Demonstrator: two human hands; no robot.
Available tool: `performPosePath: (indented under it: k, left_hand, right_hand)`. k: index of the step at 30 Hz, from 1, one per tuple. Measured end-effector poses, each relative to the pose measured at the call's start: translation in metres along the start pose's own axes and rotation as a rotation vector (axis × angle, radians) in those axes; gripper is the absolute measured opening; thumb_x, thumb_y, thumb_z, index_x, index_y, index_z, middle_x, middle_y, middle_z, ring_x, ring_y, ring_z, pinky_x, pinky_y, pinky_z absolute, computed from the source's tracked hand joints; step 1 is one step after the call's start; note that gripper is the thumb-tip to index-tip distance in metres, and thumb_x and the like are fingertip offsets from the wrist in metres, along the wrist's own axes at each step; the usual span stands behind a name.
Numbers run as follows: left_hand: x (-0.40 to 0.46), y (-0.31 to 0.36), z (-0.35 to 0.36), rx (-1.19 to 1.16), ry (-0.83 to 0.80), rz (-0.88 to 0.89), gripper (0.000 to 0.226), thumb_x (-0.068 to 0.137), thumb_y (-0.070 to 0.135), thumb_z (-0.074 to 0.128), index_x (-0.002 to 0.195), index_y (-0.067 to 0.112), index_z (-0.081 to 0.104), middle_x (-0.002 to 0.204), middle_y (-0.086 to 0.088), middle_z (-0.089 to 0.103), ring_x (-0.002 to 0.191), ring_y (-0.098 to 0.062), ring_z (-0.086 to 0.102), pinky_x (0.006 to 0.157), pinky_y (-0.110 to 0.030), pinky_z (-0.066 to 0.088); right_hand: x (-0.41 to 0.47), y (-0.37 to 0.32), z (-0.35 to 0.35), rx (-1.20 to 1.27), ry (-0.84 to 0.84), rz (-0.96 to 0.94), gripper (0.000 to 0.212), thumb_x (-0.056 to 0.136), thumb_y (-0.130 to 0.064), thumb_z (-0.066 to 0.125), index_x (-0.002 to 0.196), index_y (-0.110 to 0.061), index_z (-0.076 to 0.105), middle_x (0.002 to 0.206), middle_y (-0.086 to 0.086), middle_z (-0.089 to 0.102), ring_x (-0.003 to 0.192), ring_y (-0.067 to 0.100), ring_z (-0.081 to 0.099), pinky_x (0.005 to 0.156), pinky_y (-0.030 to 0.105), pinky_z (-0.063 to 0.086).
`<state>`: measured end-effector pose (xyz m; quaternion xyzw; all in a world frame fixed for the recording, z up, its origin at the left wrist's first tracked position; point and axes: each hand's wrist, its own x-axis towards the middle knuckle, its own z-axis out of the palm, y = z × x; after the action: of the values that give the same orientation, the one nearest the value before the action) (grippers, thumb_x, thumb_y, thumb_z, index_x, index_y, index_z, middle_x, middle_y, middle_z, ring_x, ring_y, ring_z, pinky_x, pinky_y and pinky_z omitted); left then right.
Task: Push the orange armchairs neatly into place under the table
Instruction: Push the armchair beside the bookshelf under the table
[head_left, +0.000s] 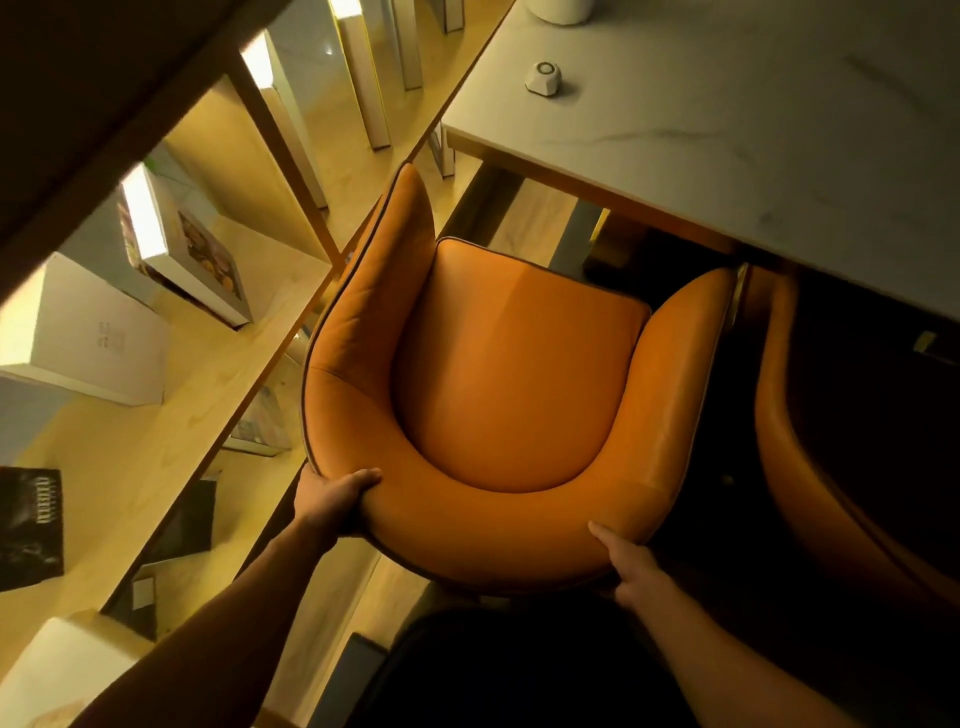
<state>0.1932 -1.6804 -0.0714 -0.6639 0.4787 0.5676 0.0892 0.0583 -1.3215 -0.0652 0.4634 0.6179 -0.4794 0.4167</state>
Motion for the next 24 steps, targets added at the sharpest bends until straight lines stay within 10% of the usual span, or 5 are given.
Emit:
performPosePath:
  k: [7, 24]
  left_hand:
    - [-0.015, -0.006, 0.003, 0.029, 0.084, 0.040, 0.091, 0.060, 0.045, 0.091, 0.132, 0.020, 0.042, 0.116, -0.012, 0.056, 0.081, -0.028, 0.059, 0.043, -0.037, 0.051]
    - [0.022, 0.016, -0.021, 0.019, -0.272, -0.214, 0.124, 0.028, 0.045, 0.098, 0.135, 0.009, 0.046, 0.123, -0.024, 0.059, 0.099, -0.048, 0.064, 0.066, -0.061, 0.058]
  right_hand:
    - [0.001, 0.000, -0.003, -0.046, -0.030, -0.046, 0.082, 0.081, -0.028, 0.077, 0.148, -0.011, 0.032, 0.148, 0.015, 0.043, 0.129, 0.036, 0.046, 0.083, 0.044, 0.040]
    - [-0.034, 0.049, 0.056, 0.401, 0.049, -0.024, 0.088, 0.075, -0.033, 0.080, 0.148, -0.019, 0.034, 0.142, 0.017, 0.049, 0.121, 0.038, 0.053, 0.095, 0.055, 0.047]
